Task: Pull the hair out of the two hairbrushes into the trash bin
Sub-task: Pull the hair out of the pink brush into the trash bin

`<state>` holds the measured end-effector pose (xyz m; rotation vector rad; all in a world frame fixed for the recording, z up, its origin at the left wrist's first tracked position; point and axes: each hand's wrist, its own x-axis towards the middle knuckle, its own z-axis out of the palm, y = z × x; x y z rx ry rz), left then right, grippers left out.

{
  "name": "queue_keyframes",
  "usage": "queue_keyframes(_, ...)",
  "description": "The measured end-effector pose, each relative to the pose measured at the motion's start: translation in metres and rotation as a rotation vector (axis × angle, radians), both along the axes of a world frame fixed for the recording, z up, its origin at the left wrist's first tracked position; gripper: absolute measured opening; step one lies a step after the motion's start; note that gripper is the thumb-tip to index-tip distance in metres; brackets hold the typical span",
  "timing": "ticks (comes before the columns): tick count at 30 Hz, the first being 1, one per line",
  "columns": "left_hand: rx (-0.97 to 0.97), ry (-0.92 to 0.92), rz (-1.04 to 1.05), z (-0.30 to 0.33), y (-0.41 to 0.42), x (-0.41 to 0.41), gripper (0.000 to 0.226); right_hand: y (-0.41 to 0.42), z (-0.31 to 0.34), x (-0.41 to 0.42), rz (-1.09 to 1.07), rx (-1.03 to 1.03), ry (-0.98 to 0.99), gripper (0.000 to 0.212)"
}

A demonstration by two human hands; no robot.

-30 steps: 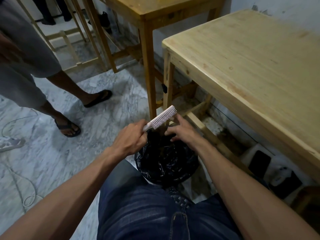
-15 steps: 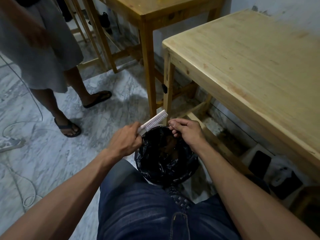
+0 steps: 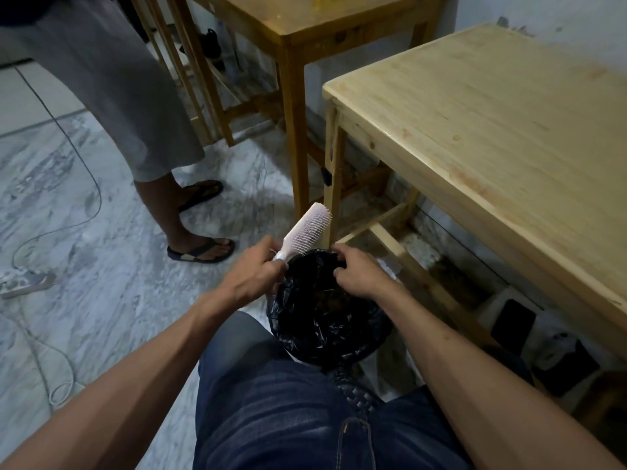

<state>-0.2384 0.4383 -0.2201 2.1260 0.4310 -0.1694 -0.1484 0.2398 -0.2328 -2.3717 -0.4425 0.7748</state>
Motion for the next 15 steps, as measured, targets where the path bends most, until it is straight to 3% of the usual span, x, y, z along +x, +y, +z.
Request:
queue_keyframes(4,-0.207,0.029,0.072,0.003,-0.003,0.005,0.019,0.001,0.003,0.005,-0.035,-0.06,0.007,0.041)
queue_keyframes(15,-0.16,-0.03,0.055,0.006,-0.006,0.004,0.024,0.009,0.014,0.018,-0.284,0.37,0.205,0.047)
